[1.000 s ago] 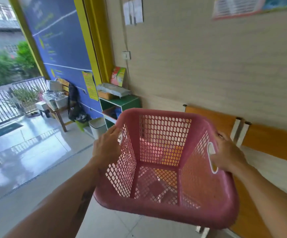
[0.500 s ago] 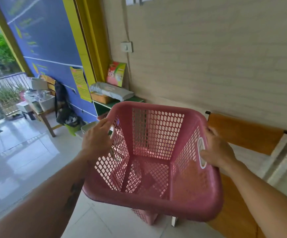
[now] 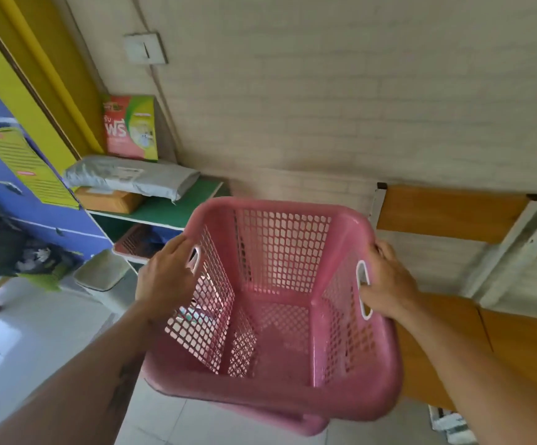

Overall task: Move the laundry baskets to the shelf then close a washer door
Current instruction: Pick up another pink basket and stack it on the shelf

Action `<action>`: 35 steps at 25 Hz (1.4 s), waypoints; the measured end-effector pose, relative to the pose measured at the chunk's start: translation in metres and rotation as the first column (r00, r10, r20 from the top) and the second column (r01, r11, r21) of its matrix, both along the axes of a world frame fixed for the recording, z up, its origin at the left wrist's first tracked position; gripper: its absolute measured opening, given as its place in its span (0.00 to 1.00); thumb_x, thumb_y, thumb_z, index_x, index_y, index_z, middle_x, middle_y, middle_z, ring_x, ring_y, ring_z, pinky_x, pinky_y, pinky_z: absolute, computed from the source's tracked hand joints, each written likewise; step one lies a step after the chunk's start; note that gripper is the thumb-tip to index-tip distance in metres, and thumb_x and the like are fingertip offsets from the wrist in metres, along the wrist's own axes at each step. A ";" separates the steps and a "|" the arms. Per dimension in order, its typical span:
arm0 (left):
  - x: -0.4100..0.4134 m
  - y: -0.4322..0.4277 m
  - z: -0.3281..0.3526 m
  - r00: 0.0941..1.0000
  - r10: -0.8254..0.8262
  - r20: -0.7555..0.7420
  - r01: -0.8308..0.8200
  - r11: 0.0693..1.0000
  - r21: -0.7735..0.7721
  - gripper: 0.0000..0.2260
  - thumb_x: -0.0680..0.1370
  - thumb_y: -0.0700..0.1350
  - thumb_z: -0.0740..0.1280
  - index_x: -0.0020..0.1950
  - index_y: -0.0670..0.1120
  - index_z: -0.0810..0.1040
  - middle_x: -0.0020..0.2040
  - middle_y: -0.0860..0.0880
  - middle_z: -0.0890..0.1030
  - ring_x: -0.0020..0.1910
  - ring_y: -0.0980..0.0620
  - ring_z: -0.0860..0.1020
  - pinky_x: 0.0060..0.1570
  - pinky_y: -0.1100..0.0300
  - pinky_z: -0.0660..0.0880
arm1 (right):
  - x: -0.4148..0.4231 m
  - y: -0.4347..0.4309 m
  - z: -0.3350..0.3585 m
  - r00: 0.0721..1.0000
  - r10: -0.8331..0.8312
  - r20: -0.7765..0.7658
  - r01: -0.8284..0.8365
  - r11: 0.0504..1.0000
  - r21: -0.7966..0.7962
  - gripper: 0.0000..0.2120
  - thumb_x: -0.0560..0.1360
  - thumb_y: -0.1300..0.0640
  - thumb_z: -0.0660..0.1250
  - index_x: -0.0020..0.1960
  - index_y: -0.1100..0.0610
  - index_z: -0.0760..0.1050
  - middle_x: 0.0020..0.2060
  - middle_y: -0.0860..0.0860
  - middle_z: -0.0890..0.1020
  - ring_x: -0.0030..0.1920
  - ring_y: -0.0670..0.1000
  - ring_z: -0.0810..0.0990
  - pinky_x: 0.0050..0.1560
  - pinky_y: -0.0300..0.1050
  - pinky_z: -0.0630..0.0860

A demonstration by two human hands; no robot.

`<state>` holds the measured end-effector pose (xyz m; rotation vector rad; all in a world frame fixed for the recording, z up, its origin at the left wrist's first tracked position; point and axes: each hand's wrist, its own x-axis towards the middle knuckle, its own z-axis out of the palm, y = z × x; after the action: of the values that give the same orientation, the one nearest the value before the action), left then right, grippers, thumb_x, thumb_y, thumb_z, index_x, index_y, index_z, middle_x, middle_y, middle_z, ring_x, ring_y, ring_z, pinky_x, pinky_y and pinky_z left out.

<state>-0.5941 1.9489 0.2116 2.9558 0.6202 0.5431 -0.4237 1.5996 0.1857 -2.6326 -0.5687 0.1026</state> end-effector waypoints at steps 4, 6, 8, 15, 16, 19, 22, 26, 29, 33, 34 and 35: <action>0.025 0.032 -0.060 0.996 -0.016 -0.083 0.012 0.998 -0.058 0.30 0.72 0.42 0.67 0.72 0.58 0.65 0.69 0.55 0.72 0.47 0.45 0.81 0.36 0.52 0.76 | 0.020 0.029 -0.050 0.998 -0.023 -0.066 0.021 0.999 -0.025 0.44 0.59 0.68 0.70 0.72 0.53 0.59 0.62 0.51 0.66 0.51 0.55 0.76 0.39 0.42 0.74; 0.033 0.045 -0.093 0.990 -0.037 -0.136 0.019 0.992 -0.125 0.33 0.72 0.41 0.68 0.75 0.57 0.62 0.72 0.54 0.69 0.52 0.43 0.80 0.41 0.50 0.78 | 0.022 0.042 -0.076 0.988 -0.085 -0.131 0.081 0.996 -0.034 0.43 0.61 0.69 0.70 0.72 0.53 0.59 0.63 0.52 0.67 0.49 0.51 0.73 0.34 0.34 0.68; 0.041 0.057 -0.129 0.984 -0.062 -0.168 0.024 0.976 -0.215 0.36 0.70 0.36 0.68 0.76 0.55 0.63 0.74 0.52 0.68 0.56 0.41 0.79 0.44 0.49 0.78 | 0.021 0.053 -0.107 0.957 -0.169 -0.237 0.168 0.986 -0.025 0.44 0.62 0.71 0.68 0.74 0.53 0.59 0.63 0.52 0.68 0.48 0.50 0.72 0.31 0.29 0.63; 0.060 0.089 -0.283 0.932 -0.123 -0.342 -0.011 0.931 -0.364 0.41 0.66 0.29 0.65 0.76 0.51 0.63 0.75 0.48 0.65 0.61 0.39 0.76 0.52 0.45 0.77 | 0.020 0.091 -0.237 0.854 -0.319 -0.411 0.283 0.948 -0.147 0.40 0.62 0.69 0.66 0.72 0.56 0.58 0.64 0.53 0.64 0.52 0.59 0.76 0.36 0.42 0.71; 0.061 0.091 -0.305 0.918 -0.142 -0.372 -0.010 0.926 -0.377 0.42 0.65 0.28 0.66 0.77 0.49 0.62 0.75 0.48 0.65 0.58 0.37 0.77 0.50 0.45 0.78 | 0.019 0.096 -0.255 0.843 -0.334 -0.421 0.288 0.942 -0.171 0.41 0.62 0.69 0.66 0.72 0.57 0.57 0.67 0.53 0.63 0.57 0.59 0.75 0.42 0.44 0.73; 0.061 0.092 -0.355 0.875 -0.193 -0.443 0.009 0.923 -0.384 0.39 0.67 0.31 0.69 0.76 0.46 0.63 0.74 0.45 0.65 0.51 0.36 0.78 0.45 0.44 0.78 | 0.015 0.102 -0.305 0.792 -0.384 -0.475 0.325 0.923 -0.206 0.45 0.63 0.70 0.68 0.75 0.55 0.52 0.70 0.52 0.60 0.66 0.59 0.70 0.56 0.47 0.76; 0.066 0.093 -0.371 0.813 -0.268 -0.518 0.039 0.911 -0.410 0.35 0.67 0.34 0.68 0.74 0.45 0.65 0.75 0.44 0.63 0.47 0.34 0.79 0.43 0.45 0.78 | 0.013 0.098 -0.331 0.749 -0.401 -0.527 0.329 0.916 -0.229 0.46 0.64 0.72 0.67 0.76 0.51 0.52 0.70 0.53 0.62 0.67 0.60 0.70 0.51 0.47 0.77; 0.075 0.102 -0.349 0.677 -0.304 -0.671 -0.036 0.896 -0.443 0.39 0.67 0.39 0.65 0.77 0.52 0.57 0.76 0.51 0.59 0.61 0.42 0.76 0.52 0.50 0.77 | 0.008 0.096 -0.315 0.752 -0.352 -0.558 0.273 0.936 -0.224 0.42 0.65 0.70 0.67 0.75 0.50 0.57 0.66 0.52 0.67 0.59 0.54 0.74 0.49 0.47 0.80; 0.075 0.092 -0.307 0.681 -0.289 -0.673 -0.063 0.892 -0.447 0.34 0.67 0.40 0.64 0.73 0.53 0.64 0.72 0.53 0.67 0.64 0.47 0.74 0.55 0.52 0.77 | -0.005 0.095 -0.267 0.798 -0.331 -0.504 0.257 0.943 -0.212 0.34 0.71 0.63 0.68 0.74 0.52 0.60 0.65 0.50 0.70 0.52 0.45 0.72 0.41 0.33 0.73; 0.087 0.051 -0.232 0.780 -0.376 -0.500 0.053 0.836 -0.547 0.19 0.69 0.36 0.61 0.57 0.50 0.76 0.64 0.53 0.74 0.55 0.51 0.77 0.51 0.53 0.77 | -0.033 0.077 -0.190 0.821 -0.386 -0.420 0.292 0.917 -0.273 0.32 0.74 0.54 0.67 0.75 0.55 0.59 0.74 0.51 0.63 0.71 0.51 0.66 0.68 0.48 0.68; 0.092 0.037 -0.212 0.778 -0.412 -0.475 0.097 0.824 -0.558 0.19 0.70 0.36 0.61 0.57 0.51 0.77 0.63 0.53 0.75 0.55 0.52 0.76 0.52 0.55 0.76 | -0.040 0.067 -0.169 0.816 -0.402 -0.416 0.306 0.910 -0.280 0.32 0.74 0.54 0.66 0.75 0.55 0.59 0.74 0.52 0.62 0.72 0.53 0.65 0.70 0.49 0.66; 0.098 0.024 -0.195 0.764 -0.451 -0.462 0.144 0.816 -0.559 0.20 0.70 0.35 0.61 0.58 0.51 0.78 0.63 0.53 0.76 0.56 0.53 0.77 0.52 0.58 0.76 | -0.049 0.054 -0.150 0.809 -0.420 -0.411 0.329 0.903 -0.275 0.32 0.74 0.55 0.65 0.75 0.56 0.60 0.74 0.53 0.63 0.72 0.54 0.65 0.70 0.49 0.65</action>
<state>-0.4961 1.9730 0.0171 2.5852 0.2185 -0.5129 -0.4726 1.6534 0.0353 -2.7058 0.1411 0.6715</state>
